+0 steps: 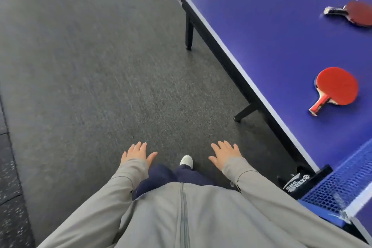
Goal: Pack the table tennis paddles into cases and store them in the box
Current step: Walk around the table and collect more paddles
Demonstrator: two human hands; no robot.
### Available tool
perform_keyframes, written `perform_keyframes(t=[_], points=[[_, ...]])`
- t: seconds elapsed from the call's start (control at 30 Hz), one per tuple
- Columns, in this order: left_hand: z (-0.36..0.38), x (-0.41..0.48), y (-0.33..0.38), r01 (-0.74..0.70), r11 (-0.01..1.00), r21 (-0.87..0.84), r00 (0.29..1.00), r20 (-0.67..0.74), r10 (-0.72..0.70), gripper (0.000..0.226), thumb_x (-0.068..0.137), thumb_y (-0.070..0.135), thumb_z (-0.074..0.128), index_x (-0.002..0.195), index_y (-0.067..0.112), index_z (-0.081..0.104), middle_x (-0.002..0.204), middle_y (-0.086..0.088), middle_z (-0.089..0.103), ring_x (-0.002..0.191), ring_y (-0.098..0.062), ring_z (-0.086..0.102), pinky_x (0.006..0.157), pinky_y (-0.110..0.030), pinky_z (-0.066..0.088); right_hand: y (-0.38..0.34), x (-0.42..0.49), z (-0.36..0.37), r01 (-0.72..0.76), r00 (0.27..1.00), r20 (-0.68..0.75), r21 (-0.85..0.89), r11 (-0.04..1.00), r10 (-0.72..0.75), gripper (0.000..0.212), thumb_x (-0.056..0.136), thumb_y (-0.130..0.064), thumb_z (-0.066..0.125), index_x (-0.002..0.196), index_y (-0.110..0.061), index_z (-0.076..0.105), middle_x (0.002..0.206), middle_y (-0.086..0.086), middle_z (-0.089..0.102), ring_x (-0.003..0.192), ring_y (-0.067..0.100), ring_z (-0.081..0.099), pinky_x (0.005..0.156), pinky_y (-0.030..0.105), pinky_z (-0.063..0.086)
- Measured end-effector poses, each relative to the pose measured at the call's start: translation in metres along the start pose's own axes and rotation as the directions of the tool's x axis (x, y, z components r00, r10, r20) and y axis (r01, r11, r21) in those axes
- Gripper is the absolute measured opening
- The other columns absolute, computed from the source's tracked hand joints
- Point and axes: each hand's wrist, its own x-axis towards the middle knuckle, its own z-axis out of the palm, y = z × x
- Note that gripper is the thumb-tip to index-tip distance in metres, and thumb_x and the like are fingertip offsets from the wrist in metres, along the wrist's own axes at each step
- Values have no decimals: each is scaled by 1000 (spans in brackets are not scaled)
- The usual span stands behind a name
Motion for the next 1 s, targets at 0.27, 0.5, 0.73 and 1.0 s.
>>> perform_keyframes(t=[0.27,0.5,0.73,1.0], points=[[-107,87,102,-323,943,78,945,-31,326,67,94,52,39,148,18,20,159,-1,10,145,-20,13,117,-39,16,26,43,-77,-175,959,-148,353,919,240,58,98,-47,32,149,-22,18,158,4,17,145,23,16,116,48,16],[-194,162,207,-635,745,204,764,23,645,66,95,50,40,148,18,20,158,-1,16,145,-18,14,116,-34,17,47,76,-145,-346,832,-194,550,760,519,57,98,-45,36,147,-19,24,152,3,31,136,23,34,110,40,30],[-260,195,298,-806,550,220,579,98,810,60,95,49,40,146,20,27,149,3,33,137,-19,30,108,-35,30,78,81,-185,-411,540,-111,831,376,834,50,96,-40,45,139,-15,38,135,6,48,126,25,43,99,39,39],[-262,223,385,-851,465,245,513,192,837,58,94,51,40,144,24,29,144,5,38,132,-18,34,99,-37,38,163,65,-174,-387,174,142,920,-65,974,53,93,-35,54,136,-7,41,134,14,47,126,31,40,96,45,38]])
